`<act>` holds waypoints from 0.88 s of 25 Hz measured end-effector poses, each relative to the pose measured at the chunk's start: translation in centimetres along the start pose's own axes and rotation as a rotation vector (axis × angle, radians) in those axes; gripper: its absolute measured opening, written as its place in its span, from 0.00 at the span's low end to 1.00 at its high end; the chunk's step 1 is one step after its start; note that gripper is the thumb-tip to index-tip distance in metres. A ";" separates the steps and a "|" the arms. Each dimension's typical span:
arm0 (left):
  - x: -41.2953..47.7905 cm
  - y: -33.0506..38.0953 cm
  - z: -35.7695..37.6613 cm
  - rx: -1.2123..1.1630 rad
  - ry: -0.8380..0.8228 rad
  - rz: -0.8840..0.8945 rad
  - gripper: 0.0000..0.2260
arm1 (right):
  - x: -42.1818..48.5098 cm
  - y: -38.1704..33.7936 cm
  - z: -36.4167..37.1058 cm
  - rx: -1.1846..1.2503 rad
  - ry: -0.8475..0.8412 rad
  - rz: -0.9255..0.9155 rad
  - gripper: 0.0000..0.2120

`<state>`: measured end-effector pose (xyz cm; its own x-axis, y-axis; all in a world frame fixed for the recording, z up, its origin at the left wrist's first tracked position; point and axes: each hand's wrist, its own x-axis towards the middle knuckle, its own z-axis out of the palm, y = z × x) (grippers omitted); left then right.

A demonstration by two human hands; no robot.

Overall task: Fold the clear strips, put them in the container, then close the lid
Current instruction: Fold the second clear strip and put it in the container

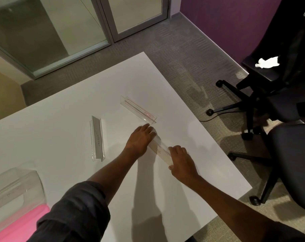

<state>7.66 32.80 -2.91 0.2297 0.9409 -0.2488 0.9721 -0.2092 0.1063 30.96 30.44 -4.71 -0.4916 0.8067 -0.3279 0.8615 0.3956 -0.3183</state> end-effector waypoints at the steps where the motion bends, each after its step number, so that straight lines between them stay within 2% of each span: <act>1: -0.1 -0.1 0.0 -0.003 -0.009 0.008 0.22 | 0.1 0.2 -0.2 -0.002 -0.010 -0.017 0.32; 7: -1.7 -0.4 0.0 -0.059 -0.103 -0.040 0.21 | 0.6 1.2 -0.9 -0.037 -0.056 -0.086 0.35; 11: -3.2 -0.6 0.3 -0.056 -0.157 -0.081 0.22 | 1.1 1.0 -1.2 -0.019 -0.067 -0.094 0.31; 17: -6.1 -1.1 0.8 -0.120 -0.162 -0.141 0.22 | 1.6 0.2 -2.0 0.057 -0.092 -0.134 0.25; 22: -10.1 -2.8 0.0 -0.149 -0.149 -0.193 0.19 | 1.8 -2.8 -3.0 0.012 -0.101 -0.231 0.27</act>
<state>2.63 23.87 -0.73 0.0565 0.9075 -0.4162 0.9832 0.0219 0.1812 28.07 32.15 -1.74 -0.6864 0.6473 -0.3316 0.7231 0.5588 -0.4060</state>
